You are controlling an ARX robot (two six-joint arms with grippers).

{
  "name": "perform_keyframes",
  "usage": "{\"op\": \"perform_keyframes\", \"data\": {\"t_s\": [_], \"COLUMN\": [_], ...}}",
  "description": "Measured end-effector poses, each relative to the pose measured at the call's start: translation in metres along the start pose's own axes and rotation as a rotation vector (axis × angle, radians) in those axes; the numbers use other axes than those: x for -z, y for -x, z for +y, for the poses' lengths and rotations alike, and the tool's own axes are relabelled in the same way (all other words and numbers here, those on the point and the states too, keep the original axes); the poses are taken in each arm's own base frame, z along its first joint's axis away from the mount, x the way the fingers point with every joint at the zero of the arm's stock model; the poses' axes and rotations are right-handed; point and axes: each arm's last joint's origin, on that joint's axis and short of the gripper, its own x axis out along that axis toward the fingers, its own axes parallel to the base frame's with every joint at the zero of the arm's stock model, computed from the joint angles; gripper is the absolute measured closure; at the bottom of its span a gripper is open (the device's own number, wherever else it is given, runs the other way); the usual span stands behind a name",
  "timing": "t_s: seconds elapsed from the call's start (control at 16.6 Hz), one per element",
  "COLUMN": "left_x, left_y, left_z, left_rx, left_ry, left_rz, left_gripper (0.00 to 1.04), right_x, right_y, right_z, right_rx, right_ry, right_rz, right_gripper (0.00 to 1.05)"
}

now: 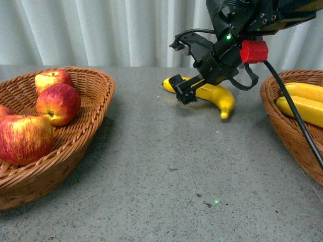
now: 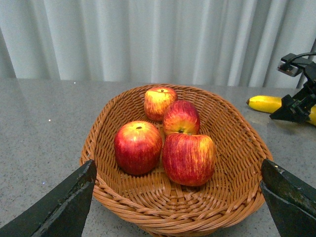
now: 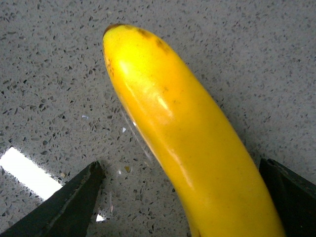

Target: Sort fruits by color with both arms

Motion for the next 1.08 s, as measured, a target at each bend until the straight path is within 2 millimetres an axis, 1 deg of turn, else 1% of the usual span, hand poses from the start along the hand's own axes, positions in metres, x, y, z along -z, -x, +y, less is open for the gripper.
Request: {"op": "perform_keyframes", "data": {"t_s": [0.06, 0.36, 0.42, 0.54, 0.6, 0.66, 0.72, 0.78, 0.84, 0.9, 0.96, 1.02, 1.08], "left_x": [0.0, 0.0, 0.0, 0.0, 0.0, 0.0, 0.0, 0.0, 0.0, 0.0, 0.0, 0.0, 0.0], "left_y": [0.0, 0.0, 0.0, 0.0, 0.0, 0.0, 0.0, 0.0, 0.0, 0.0, 0.0, 0.0, 0.0], "left_z": [0.0, 0.0, 0.0, 0.0, 0.0, 0.0, 0.0, 0.0, 0.0, 0.0, 0.0, 0.0, 0.0], "left_rx": [0.0, 0.0, 0.0, 0.0, -0.001, 0.0, 0.0, 0.0, 0.0, 0.0, 0.0, 0.0, 0.0], "left_ry": [0.0, 0.0, 0.0, 0.0, 0.0, 0.0, 0.0, 0.0, 0.0, 0.0, 0.0, 0.0, 0.0], "left_rz": [0.0, 0.0, 0.0, 0.0, 0.0, 0.0, 0.0, 0.0, 0.0, 0.0, 0.0, 0.0, 0.0], "left_gripper": [0.07, 0.07, 0.07, 0.07, 0.07, 0.07, 0.07, 0.07, 0.07, 0.07, 0.07, 0.07, 0.07], "right_x": [0.001, 0.001, 0.0, -0.002, 0.0, -0.001, -0.003, -0.005, -0.002, 0.005, 0.02, 0.045, 0.069], "right_y": [-0.001, -0.004, -0.003, -0.001, 0.004, 0.017, 0.035, 0.06, 0.09, 0.113, 0.133, 0.149, 0.161], "right_z": [0.001, 0.002, 0.001, -0.006, -0.011, -0.017, -0.025, -0.035, -0.047, -0.056, -0.063, -0.07, -0.073], "right_rx": [0.012, 0.04, 0.044, 0.024, -0.007, -0.033, -0.053, -0.058, -0.043, -0.015, 0.016, 0.055, 0.092], "right_ry": [0.0, -0.01, -0.03, -0.11, -0.164, -0.225, -0.302, -0.369, -0.423, -0.451, -0.47, -0.488, -0.491], "right_rz": [0.013, 0.013, 0.0, -0.079, -0.135, -0.203, -0.271, -0.339, -0.406, -0.44, -0.449, -0.43, -0.404], "right_gripper": [0.1, 0.62, 0.68, 0.69, 0.69, 0.69, 0.69, 0.69, 0.69, 0.69, 0.69, 0.69, 0.69]}}
